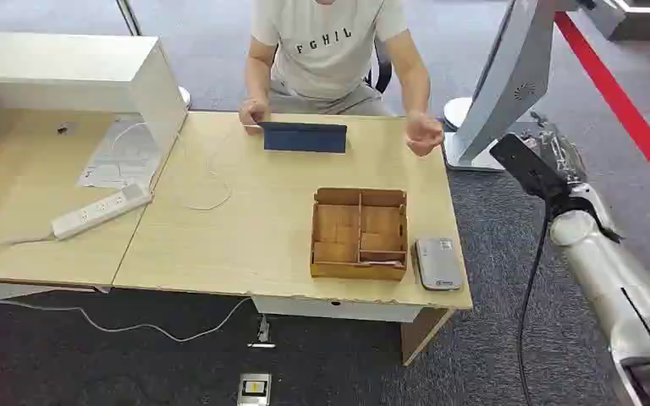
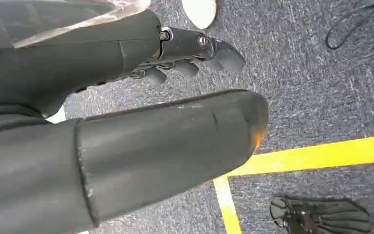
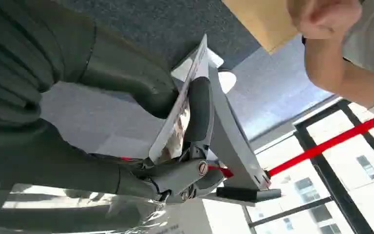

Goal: Pass the card to the sensor for recognition and then transmit it.

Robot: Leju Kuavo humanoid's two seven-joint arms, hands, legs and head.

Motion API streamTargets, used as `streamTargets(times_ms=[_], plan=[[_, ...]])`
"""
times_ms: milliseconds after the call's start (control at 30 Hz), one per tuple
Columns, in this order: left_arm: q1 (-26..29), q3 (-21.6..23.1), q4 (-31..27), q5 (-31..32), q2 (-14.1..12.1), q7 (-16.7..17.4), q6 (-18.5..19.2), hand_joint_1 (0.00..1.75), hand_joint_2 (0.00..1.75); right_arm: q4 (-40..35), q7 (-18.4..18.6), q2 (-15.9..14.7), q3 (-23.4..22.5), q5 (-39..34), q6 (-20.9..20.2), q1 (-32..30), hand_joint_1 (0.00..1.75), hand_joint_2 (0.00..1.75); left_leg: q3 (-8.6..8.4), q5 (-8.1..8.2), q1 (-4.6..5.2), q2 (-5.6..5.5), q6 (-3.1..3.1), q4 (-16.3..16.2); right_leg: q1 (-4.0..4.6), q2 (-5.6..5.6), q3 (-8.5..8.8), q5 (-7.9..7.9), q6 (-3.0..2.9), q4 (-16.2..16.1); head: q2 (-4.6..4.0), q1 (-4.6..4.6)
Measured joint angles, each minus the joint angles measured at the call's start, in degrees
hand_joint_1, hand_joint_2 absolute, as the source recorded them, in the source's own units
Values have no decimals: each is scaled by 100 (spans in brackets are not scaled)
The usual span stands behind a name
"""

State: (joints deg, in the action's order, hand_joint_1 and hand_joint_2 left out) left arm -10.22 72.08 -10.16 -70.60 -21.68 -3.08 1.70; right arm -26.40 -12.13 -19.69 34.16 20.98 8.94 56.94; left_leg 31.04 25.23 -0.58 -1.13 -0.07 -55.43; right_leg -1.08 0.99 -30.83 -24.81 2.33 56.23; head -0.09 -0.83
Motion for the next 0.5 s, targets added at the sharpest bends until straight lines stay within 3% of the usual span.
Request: streamTargets(times_ms=[133,500], plan=[[4,0,0,-17,17,48,-44,0,0,-238,4,-78,-13,-170,72,-295,175,175,0,0,0,0,0,0,0,0,1,0,0,-1,0,0],[16,0,-2,-94,59,79,-206,0,0,-1809,592,-367,-26,-483,321,-1874,175,175,3,2,-7,-2,-2,1,8,-1,1,-1,-2,-2,0,-2]])
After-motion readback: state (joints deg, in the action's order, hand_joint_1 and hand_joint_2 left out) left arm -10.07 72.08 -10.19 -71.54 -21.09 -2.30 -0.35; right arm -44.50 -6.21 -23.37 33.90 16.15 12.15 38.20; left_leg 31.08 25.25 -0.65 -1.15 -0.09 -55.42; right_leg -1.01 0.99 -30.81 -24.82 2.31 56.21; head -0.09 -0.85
